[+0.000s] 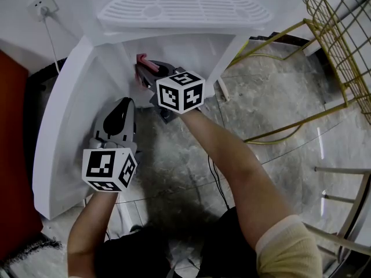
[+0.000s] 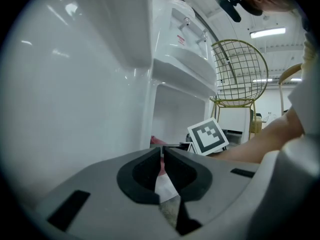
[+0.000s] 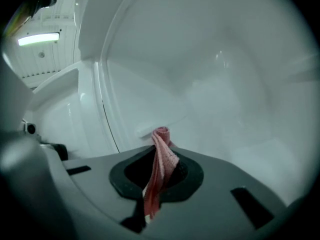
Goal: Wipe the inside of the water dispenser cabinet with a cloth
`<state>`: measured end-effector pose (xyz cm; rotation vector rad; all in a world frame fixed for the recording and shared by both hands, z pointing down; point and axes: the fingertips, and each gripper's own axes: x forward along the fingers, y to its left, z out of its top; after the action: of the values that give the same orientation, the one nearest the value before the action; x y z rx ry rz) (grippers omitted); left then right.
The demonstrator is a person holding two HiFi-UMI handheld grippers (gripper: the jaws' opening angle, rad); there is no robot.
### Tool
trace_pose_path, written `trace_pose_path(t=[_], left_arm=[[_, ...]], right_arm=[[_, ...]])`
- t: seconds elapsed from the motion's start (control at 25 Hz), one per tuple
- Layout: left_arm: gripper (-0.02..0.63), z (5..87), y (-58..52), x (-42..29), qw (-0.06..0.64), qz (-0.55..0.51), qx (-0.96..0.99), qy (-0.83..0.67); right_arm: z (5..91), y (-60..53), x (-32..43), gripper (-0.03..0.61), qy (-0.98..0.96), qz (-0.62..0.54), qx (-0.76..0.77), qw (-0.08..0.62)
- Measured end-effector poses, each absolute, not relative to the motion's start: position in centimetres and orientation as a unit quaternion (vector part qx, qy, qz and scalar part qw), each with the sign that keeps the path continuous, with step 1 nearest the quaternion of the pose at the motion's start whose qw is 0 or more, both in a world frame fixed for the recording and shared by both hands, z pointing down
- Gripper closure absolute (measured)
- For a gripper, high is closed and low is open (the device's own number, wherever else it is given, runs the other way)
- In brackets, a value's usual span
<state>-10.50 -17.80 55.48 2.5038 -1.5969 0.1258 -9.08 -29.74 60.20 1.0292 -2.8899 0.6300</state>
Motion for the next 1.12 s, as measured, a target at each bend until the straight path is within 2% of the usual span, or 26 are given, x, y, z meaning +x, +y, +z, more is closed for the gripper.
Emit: trace_pose_path(t=[0.68,1.12], left_arm=[[0.595,56.6,-18.0,-10.8,0.101,0.049,0.834,-0.541],[0.595,56.7,-17.6,-10.2,0.102,0.061,0.835,-0.537]], right_arm=[[65.7,-26.7,-8.9,0.549,-0.927,0.19,0.287,0.148],[67.7,-24.8,-7.2,0.549,-0.915,0.198,0.278,0.215]])
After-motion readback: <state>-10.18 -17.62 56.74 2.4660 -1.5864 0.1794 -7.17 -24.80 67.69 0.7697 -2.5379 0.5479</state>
